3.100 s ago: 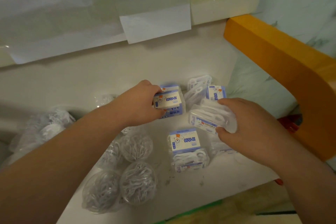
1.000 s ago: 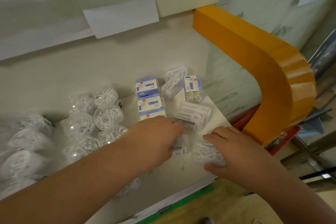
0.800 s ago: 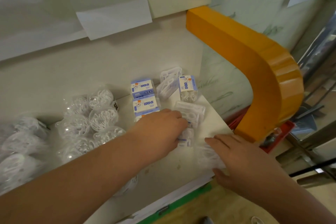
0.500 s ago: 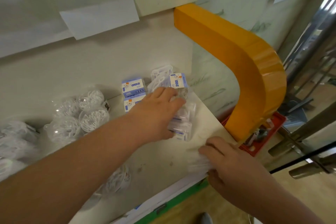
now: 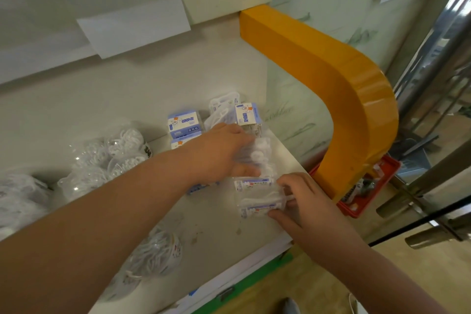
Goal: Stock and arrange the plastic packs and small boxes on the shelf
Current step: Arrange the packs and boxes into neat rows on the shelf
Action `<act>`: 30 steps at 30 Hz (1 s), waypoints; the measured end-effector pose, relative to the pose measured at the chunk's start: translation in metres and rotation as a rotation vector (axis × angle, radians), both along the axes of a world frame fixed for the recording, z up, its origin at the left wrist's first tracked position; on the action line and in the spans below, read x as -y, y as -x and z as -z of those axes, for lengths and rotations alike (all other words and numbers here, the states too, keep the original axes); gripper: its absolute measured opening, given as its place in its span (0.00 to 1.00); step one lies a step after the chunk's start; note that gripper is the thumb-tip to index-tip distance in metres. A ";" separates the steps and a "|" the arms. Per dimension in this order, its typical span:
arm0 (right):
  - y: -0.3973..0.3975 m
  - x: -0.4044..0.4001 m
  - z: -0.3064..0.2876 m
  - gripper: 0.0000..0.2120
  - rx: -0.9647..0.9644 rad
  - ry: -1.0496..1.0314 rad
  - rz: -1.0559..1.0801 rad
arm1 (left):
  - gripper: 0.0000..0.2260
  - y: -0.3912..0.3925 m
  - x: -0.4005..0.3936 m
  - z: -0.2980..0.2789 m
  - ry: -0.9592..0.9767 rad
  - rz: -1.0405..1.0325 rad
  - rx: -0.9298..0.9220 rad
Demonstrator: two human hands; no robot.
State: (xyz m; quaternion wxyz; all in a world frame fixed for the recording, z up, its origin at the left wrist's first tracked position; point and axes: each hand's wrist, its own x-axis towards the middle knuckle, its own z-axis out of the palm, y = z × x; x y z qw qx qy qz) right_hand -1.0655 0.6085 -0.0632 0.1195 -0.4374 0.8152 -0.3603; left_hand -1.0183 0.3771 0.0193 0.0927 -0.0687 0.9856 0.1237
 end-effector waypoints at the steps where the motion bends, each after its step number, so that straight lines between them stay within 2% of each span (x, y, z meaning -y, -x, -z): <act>1: 0.000 0.002 0.001 0.21 0.028 0.017 0.029 | 0.33 -0.001 0.000 -0.001 -0.027 -0.015 -0.001; 4: 0.000 0.011 0.005 0.30 0.054 0.037 0.103 | 0.42 -0.005 -0.001 -0.004 -0.049 -0.041 0.060; 7: 0.003 0.022 0.004 0.40 0.083 0.038 0.121 | 0.54 -0.013 -0.006 0.000 0.082 0.040 0.105; 9: 0.007 0.028 0.004 0.43 0.123 0.043 0.092 | 0.58 -0.016 -0.008 0.006 0.166 0.072 0.070; 15: 0.017 0.034 0.004 0.31 0.110 0.011 -0.057 | 0.52 -0.013 -0.014 0.020 0.282 0.098 -0.079; 19: 0.020 0.027 -0.003 0.33 0.278 0.100 -0.089 | 0.50 -0.012 -0.021 0.025 0.290 0.073 -0.074; 23: 0.024 0.042 -0.016 0.27 0.295 0.206 0.047 | 0.49 -0.016 -0.028 0.022 0.330 0.026 -0.072; 25: 0.032 0.060 -0.026 0.24 0.199 0.272 0.203 | 0.50 -0.020 -0.033 0.021 0.356 0.018 -0.068; 28: 0.051 0.098 -0.043 0.26 0.050 0.161 0.324 | 0.52 -0.027 -0.040 0.020 0.386 0.007 -0.057; 30: 0.063 0.124 -0.050 0.27 0.044 0.026 0.316 | 0.53 -0.033 -0.044 0.019 0.373 0.004 -0.039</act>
